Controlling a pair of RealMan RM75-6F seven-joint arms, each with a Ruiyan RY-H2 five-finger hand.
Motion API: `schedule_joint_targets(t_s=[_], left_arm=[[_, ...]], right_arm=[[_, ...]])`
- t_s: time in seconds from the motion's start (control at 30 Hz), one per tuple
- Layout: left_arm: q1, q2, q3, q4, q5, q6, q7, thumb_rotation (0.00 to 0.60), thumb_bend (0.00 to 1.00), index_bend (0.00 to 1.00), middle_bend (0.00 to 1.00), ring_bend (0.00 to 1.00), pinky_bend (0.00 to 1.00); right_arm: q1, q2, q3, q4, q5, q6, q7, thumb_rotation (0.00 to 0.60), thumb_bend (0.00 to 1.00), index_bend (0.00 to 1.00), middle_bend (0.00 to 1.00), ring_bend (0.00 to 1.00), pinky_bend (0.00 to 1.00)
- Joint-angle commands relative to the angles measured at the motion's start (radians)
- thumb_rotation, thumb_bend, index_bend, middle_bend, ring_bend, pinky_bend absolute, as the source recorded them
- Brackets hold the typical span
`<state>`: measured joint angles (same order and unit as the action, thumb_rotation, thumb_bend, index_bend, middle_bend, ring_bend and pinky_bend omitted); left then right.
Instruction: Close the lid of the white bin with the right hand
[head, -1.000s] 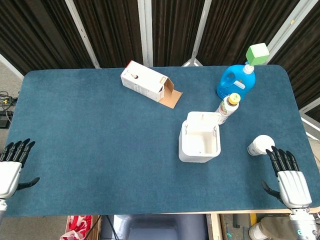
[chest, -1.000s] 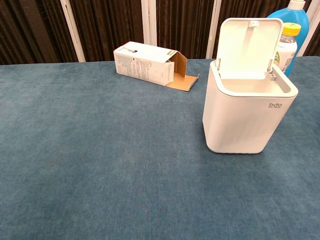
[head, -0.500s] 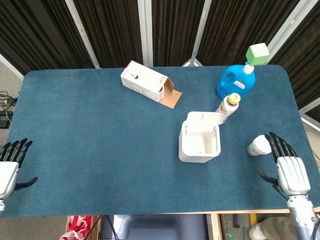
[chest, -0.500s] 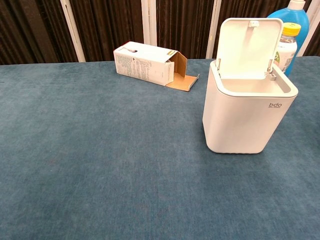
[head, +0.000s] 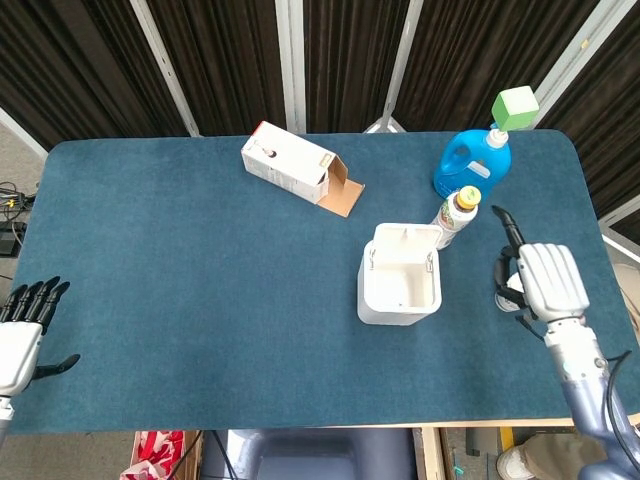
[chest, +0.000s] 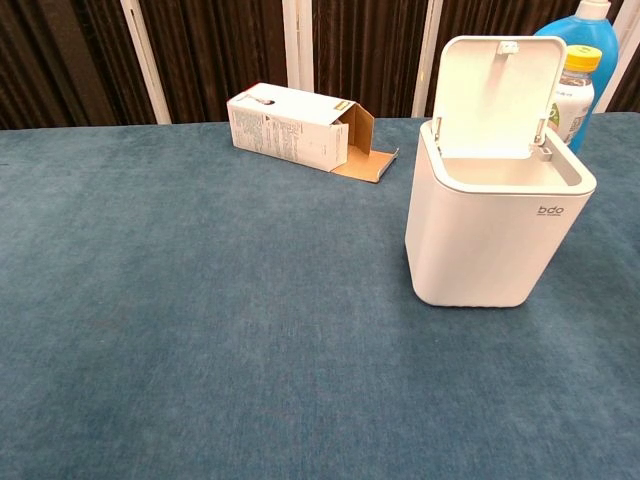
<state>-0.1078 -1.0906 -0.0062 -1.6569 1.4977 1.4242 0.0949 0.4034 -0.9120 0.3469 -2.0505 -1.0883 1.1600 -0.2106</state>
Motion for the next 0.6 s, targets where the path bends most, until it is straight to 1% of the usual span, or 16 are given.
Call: schedule_joint_targets(t_s=[0.03, 0.13, 0.33, 0.43, 0.6], left_arm=[[-0.001, 0.002, 0.0, -0.003, 0.001, -0.001, 0.0, 0.6, 0.0, 0.0, 0.0, 0.0, 0.0], [-0.002, 0.002, 0.0, -0.004, 0.003, 0.0, -0.002, 0.6, 0.0, 0.0, 0.0, 0.0, 0.0], [-0.006, 0.004, -0.001, -0.006, -0.005, -0.012, -0.01, 0.6, 0.0, 0.0, 0.0, 0.0, 0.0], [-0.009, 0.006, -0.002, -0.005, -0.007, -0.017, -0.012, 0.6, 0.0, 0.0, 0.0, 0.0, 0.0], [-0.01, 0.007, -0.002, -0.003, -0.01, -0.021, -0.017, 0.6, 0.0, 0.0, 0.0, 0.0, 0.0]], right_arm=[[0.072, 0.01, 0.039, -0.031, 0.112, -0.065, -0.045, 0.6, 0.72, 0.0, 0.74, 0.81, 0.74], [0.124, 0.0, 0.053, -0.037, 0.208, -0.102, -0.058, 0.6, 0.73, 0.0, 0.75, 0.81, 0.74], [0.217, -0.023, 0.058, -0.032, 0.377, -0.153, -0.088, 0.6, 0.75, 0.08, 0.76, 0.82, 0.74], [0.251, -0.044, 0.05, -0.022, 0.422, -0.149, -0.11, 0.6, 0.75, 0.13, 0.76, 0.82, 0.74], [0.289, -0.072, 0.028, -0.018, 0.47, -0.136, -0.138, 0.6, 0.75, 0.17, 0.76, 0.82, 0.74]])
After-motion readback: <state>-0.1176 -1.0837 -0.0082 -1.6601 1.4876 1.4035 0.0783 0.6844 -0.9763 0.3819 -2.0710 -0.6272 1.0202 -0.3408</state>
